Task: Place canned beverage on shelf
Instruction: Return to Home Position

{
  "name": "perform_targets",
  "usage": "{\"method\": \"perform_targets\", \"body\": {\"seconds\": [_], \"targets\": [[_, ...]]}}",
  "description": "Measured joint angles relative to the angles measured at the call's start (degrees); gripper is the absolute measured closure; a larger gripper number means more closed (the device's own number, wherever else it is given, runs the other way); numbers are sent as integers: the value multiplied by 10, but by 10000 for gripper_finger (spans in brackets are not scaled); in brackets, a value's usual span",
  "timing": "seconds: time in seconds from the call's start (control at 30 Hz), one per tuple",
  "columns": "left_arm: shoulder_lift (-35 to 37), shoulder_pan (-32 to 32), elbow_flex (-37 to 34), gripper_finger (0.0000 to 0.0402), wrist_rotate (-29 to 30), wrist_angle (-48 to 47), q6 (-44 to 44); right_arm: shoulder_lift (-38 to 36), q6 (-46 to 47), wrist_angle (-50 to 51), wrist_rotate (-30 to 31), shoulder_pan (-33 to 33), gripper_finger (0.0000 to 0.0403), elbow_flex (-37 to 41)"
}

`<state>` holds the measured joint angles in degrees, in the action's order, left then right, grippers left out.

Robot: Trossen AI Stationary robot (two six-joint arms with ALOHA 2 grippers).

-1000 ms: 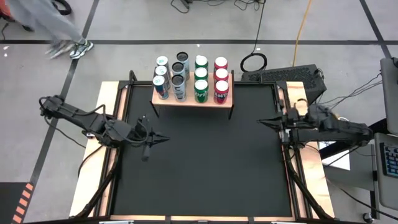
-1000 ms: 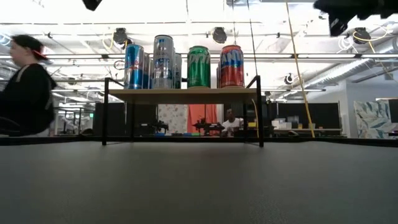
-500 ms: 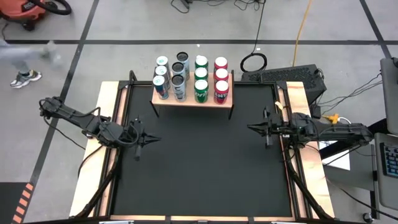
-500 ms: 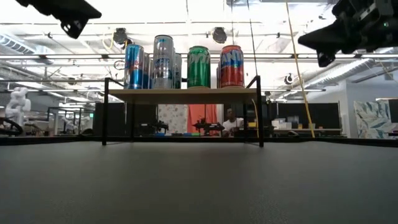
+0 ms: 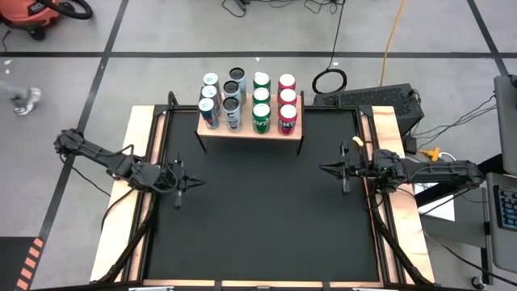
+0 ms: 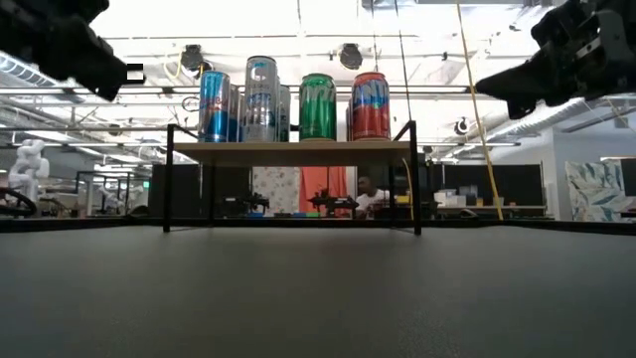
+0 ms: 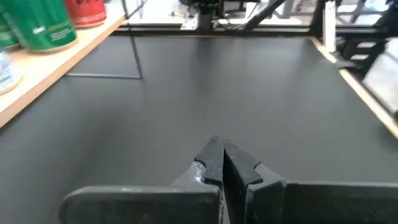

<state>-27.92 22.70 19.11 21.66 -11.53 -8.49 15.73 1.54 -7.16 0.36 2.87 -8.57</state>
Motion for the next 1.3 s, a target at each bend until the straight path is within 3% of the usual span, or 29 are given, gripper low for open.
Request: {"method": "perform_targets", "body": {"seconds": [0.2, 0.53, 0.67, 0.9, 1.07, 1.3], "targets": [[20, 0, -45, 402, 24, 9, 13, 0, -19, -16, 11, 0, 403, 19], [43, 26, -102, 402, -23, 109, 47, 0, 36, -31, 9, 0, 403, 54], [51, 37, -132, 402, -38, 166, 80, -1, 38, -73, -30, 0, 403, 74], [74, 37, -140, 402, -21, 174, 88, -7, 32, -90, -63, 0, 403, 75], [92, 37, -140, 402, -22, 172, 90, -8, 29, -76, -62, 0, 403, 75], [118, 37, -187, 401, -65, 211, 116, -8, 66, -34, -64, 0, 403, 76]]}}
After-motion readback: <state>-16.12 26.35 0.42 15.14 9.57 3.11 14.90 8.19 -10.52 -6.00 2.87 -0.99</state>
